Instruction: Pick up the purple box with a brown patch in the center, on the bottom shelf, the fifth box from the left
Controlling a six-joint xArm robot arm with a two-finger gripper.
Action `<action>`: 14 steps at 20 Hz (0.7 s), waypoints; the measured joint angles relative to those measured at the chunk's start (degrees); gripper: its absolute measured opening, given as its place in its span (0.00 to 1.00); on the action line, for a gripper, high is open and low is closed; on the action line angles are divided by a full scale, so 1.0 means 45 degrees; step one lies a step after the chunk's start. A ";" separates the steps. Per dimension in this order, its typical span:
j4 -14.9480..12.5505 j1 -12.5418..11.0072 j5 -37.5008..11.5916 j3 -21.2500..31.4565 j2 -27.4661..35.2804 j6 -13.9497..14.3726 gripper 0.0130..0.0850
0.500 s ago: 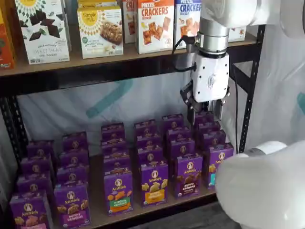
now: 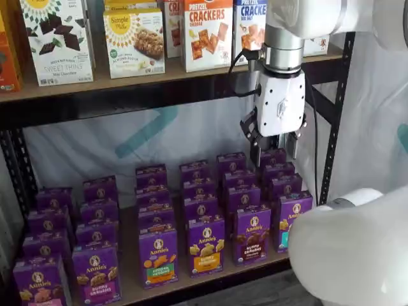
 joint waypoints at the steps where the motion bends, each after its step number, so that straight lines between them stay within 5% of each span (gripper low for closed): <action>1: -0.0002 0.0002 -0.0101 0.0025 0.0055 0.0002 1.00; 14: 0.0036 0.0158 -0.3056 0.0853 0.1932 0.0150 1.00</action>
